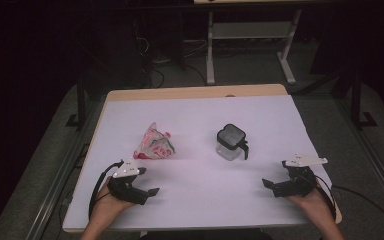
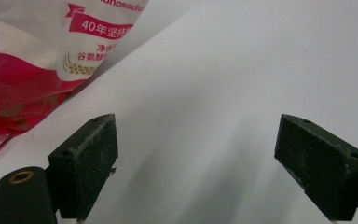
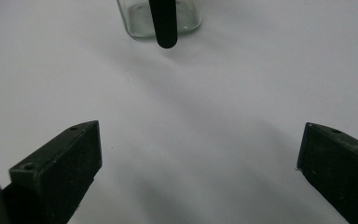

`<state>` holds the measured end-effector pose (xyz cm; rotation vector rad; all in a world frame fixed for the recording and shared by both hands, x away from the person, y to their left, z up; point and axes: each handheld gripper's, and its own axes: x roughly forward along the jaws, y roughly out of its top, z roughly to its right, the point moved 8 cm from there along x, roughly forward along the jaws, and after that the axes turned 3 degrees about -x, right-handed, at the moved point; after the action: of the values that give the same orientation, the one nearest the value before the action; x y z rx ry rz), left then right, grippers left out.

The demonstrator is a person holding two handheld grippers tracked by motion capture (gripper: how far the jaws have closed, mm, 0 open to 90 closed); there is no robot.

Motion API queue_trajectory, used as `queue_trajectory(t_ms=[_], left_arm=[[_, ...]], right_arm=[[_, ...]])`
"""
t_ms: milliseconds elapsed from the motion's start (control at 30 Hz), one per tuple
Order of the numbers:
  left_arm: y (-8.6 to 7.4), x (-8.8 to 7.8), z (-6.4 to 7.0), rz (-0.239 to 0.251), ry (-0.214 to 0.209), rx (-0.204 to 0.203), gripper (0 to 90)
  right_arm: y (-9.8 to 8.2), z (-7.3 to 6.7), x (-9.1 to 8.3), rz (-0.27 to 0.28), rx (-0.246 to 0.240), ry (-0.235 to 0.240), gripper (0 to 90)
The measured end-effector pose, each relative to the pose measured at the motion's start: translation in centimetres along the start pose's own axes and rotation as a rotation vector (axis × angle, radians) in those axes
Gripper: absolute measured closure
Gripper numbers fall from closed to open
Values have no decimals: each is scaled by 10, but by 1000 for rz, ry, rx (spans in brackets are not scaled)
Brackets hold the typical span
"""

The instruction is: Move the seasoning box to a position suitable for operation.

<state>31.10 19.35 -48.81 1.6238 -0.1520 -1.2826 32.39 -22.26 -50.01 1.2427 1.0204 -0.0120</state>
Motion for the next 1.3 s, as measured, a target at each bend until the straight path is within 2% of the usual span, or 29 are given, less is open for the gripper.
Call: queue_trajectory(t_ms=[133,167,267,367,400,433,600,667,867,1167,1300], left_arm=[[6,2,-2,-3,2,-15,129],[7,2,-4,-5,13,-4,129],[8,0,-7,-2,2,-5,128],[7,1,-6,-3,14,-4,127],[5,1,-6,-16,21,16,127],[4,0,-5,-12,16,10,127],[2,-4,-6,20,24,-12,127],[1,-5,-7,16,27,-1,128],[1,-5,-6,20,20,-17,130],[0,-5,-5,24,9,-27,131],[-1,-5,-6,20,10,-16,131]], right_arm=[[2,1,2,-12,0,6,0],[3,1,2,-17,0,7,0],[6,-1,3,-25,1,18,0],[8,-4,4,-31,-6,25,0],[9,-6,5,-37,-10,30,0],[10,-7,5,-41,-11,34,0],[24,-13,5,-66,-23,54,0],[30,-13,4,-72,-24,58,0],[45,-14,5,-103,-25,97,2],[72,-17,10,-164,-102,89,1],[83,-17,13,-179,-113,88,1]])
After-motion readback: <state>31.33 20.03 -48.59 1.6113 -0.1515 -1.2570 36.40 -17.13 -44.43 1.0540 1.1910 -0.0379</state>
